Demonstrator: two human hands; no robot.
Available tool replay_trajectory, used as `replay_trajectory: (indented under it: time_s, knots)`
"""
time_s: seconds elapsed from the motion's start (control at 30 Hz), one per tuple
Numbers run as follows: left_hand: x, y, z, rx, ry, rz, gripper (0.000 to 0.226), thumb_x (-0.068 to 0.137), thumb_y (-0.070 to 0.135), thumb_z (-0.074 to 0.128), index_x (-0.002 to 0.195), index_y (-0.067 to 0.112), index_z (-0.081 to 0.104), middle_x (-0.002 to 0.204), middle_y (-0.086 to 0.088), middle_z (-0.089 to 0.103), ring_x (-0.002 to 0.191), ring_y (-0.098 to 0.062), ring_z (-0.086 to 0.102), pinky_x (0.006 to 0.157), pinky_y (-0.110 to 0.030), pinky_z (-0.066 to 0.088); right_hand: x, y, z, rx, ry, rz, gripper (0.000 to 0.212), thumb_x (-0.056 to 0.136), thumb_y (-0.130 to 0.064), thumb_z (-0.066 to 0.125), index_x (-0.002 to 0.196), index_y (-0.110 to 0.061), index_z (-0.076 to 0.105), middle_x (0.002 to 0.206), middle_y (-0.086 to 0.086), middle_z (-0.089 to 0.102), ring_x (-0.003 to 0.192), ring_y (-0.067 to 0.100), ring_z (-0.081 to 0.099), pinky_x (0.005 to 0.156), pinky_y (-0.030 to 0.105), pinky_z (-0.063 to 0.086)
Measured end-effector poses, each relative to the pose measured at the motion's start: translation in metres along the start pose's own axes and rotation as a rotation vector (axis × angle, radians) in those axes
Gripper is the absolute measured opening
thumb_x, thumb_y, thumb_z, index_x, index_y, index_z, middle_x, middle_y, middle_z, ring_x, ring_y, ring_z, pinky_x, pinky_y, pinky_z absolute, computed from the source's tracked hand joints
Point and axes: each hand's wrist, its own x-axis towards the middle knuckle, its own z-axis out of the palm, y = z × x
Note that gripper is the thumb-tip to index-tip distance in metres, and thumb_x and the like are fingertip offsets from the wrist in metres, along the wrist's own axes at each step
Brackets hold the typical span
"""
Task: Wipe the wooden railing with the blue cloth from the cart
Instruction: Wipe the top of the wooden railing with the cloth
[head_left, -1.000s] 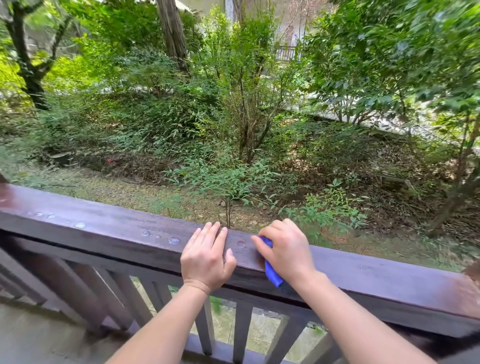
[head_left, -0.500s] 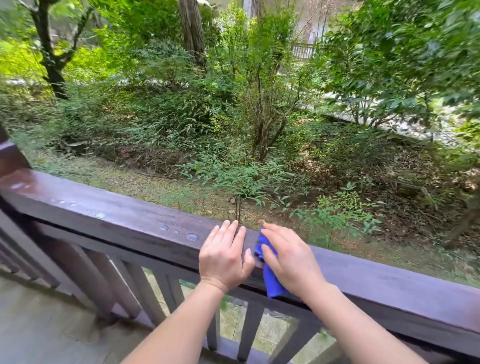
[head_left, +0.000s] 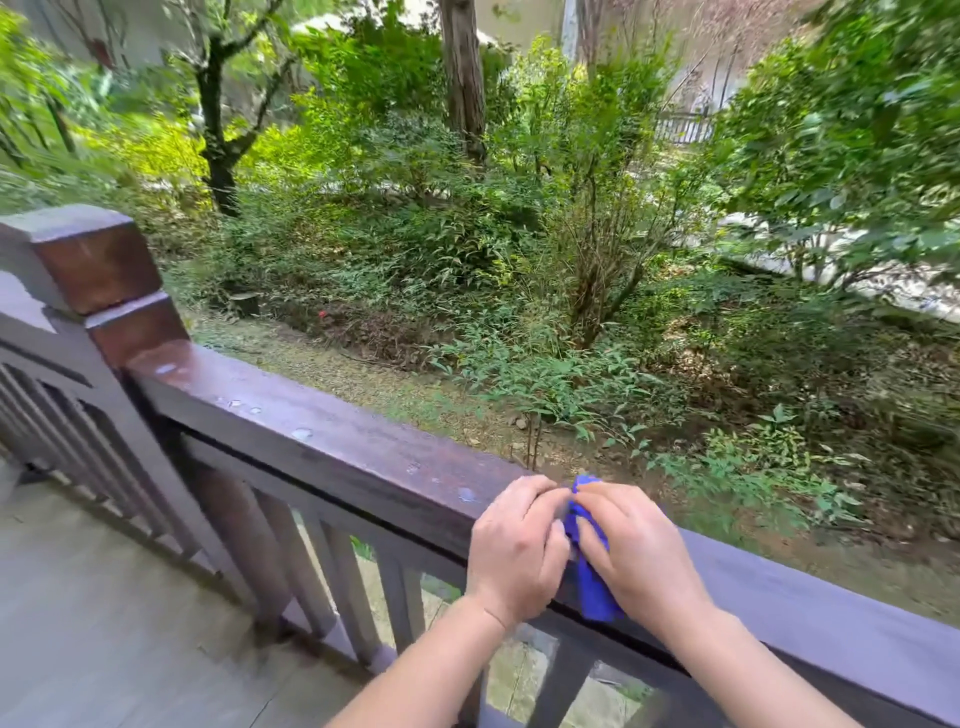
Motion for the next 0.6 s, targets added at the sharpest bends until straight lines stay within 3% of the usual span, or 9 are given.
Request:
replay_trajectory:
  time_s: [0.1, 0.17, 0.27, 0.4, 0.53, 0.6]
  knots:
    - [0.01, -0.023, -0.03, -0.004, 0.13, -0.075, 0.034, 0.089, 0.019, 0.046, 0.114, 0.013, 0.068, 0.115, -0.004, 0.066, 0.112, -0.021, 0.06, 0.094, -0.032, 0.052, 0.023, 0.008, 0.007, -0.093, -0.009, 0.101, 0.011, 0.082, -0.021, 0.07, 0.083, -0.011, 0.065, 0.081, 0.009, 0.064, 0.076, 0.035, 0.06, 0.066, 0.039, 0.051]
    - [0.016, -0.048, -0.059, 0.099, 0.175, -0.118, 0.035, 0.088, 0.02, 0.046, 0.113, 0.013, 0.069, 0.116, -0.003, 0.066, 0.112, -0.019, 0.059, 0.094, -0.031, 0.049, 0.042, -0.001, 0.016, -0.13, 0.017, 0.128, 0.015, 0.081, -0.023, 0.073, 0.078, -0.011, 0.064, 0.075, 0.01, 0.061, 0.071, 0.035, 0.058, 0.063, 0.039, 0.05]
    - [0.031, -0.1, -0.1, 0.317, 0.035, -0.238, 0.043, 0.09, 0.028, 0.04, 0.117, 0.012, 0.069, 0.124, -0.006, 0.065, 0.119, -0.024, 0.058, 0.095, -0.042, 0.053, 0.048, -0.024, 0.032, -0.118, 0.009, 0.008, 0.016, 0.086, -0.028, 0.064, 0.083, -0.013, 0.063, 0.082, 0.008, 0.062, 0.073, 0.033, 0.056, 0.068, 0.041, 0.051]
    - [0.039, -0.154, -0.116, 0.431, -0.235, -0.263, 0.053, 0.094, 0.035, 0.031, 0.13, 0.012, 0.062, 0.144, -0.009, 0.055, 0.138, -0.027, 0.045, 0.114, -0.049, 0.039, 0.034, -0.033, 0.041, -0.097, -0.013, -0.138, 0.018, 0.091, -0.032, 0.055, 0.09, -0.016, 0.063, 0.091, 0.003, 0.064, 0.079, 0.03, 0.056, 0.071, 0.043, 0.052]
    - [0.035, -0.173, -0.108, 0.433, -0.137, -0.164, 0.051, 0.09, 0.032, 0.035, 0.12, 0.013, 0.071, 0.131, -0.008, 0.066, 0.125, -0.026, 0.059, 0.109, -0.046, 0.047, 0.049, -0.034, 0.04, -0.082, 0.084, 0.104, 0.01, 0.085, -0.021, 0.07, 0.09, -0.013, 0.067, 0.091, 0.004, 0.068, 0.078, 0.031, 0.06, 0.074, 0.039, 0.053]
    - [0.033, -0.179, -0.105, 0.396, -0.067, -0.133, 0.048, 0.087, 0.03, 0.038, 0.115, 0.012, 0.074, 0.125, -0.008, 0.07, 0.12, -0.027, 0.063, 0.104, -0.046, 0.051, 0.045, -0.05, 0.048, -0.094, 0.114, 0.147, 0.01, 0.088, -0.023, 0.064, 0.093, -0.014, 0.067, 0.095, 0.003, 0.069, 0.086, 0.029, 0.061, 0.08, 0.039, 0.051]
